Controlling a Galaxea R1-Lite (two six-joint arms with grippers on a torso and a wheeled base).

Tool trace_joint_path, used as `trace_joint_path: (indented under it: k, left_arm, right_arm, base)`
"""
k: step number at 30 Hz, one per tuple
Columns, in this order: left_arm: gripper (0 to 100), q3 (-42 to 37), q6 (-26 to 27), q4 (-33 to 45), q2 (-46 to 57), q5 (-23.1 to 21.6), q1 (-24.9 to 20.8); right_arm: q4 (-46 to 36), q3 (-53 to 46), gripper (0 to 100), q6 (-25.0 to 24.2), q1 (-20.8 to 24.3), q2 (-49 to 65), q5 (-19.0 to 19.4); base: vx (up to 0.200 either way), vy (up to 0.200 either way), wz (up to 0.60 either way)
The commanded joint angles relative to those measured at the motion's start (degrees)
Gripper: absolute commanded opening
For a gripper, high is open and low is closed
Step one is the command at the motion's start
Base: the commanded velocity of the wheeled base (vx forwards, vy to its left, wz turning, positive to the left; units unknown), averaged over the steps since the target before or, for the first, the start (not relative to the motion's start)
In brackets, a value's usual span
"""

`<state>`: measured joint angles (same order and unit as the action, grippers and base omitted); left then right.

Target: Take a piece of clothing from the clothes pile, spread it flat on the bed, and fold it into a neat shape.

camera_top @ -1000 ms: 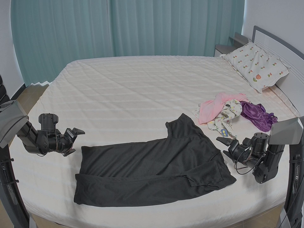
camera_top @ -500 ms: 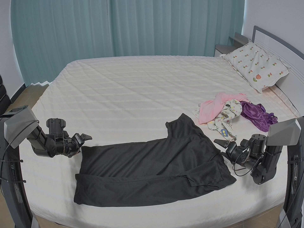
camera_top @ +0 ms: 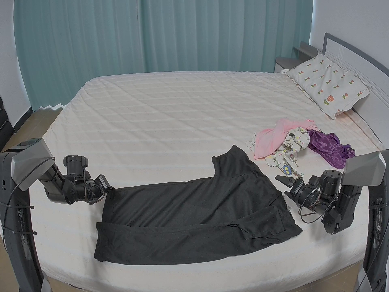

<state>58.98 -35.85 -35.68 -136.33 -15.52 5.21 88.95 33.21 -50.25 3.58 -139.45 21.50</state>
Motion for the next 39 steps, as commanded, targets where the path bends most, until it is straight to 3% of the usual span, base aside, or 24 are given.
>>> trace_joint_path:
  k: [1, 5, 10, 15, 22, 29, 39]
  left_arm:
    - [0, 0.26, -0.71, 0.00, -0.61, 1.46, -0.02]
    - [0, 0.35, -7.13, -3.43, -0.25, 3.74, -0.02]
    - [0, -0.71, -13.63, -10.99, -0.08, 4.09, -0.02]
    - [0, -2.20, -14.16, -11.25, 0.71, 4.00, 0.07]
    - [0, -4.05, -17.06, -11.25, 1.94, 4.09, 0.33]
    - [0, -4.49, -18.64, -11.25, 2.29, 4.00, 0.42]
    - [0, -4.75, -18.73, -11.16, 2.21, 3.65, 0.86]
  right_arm:
    - [-0.10, 2.30, 100, 0.50, 0.20, 1.37, 0.03]
    - [-8.01, 8.10, 100, 2.61, 2.30, 2.60, 0.03]
    - [-21.98, 19.88, 100, 12.11, 2.92, 2.34, -0.85]
    - [-31.91, 30.69, 100, 15.09, 4.15, -0.21, -4.19]
    - [-45.71, 45.63, 100, 27.75, 5.38, -6.63, -6.12]
    - [-51.34, 57.06, 100, 28.80, 6.87, -12.60, -7.09]
    - [-53.10, 61.89, 100, 27.93, 7.58, -16.38, -7.09]
  base:
    - [0.000, 0.000, 0.00]
    - [0.000, 0.000, 0.00]
    - [0.000, 0.000, 0.00]
    - [0.000, 0.000, 0.00]
    - [0.000, 0.000, 0.00]
    - [0.000, 0.000, 0.00]
    - [0.000, 0.000, 0.00]
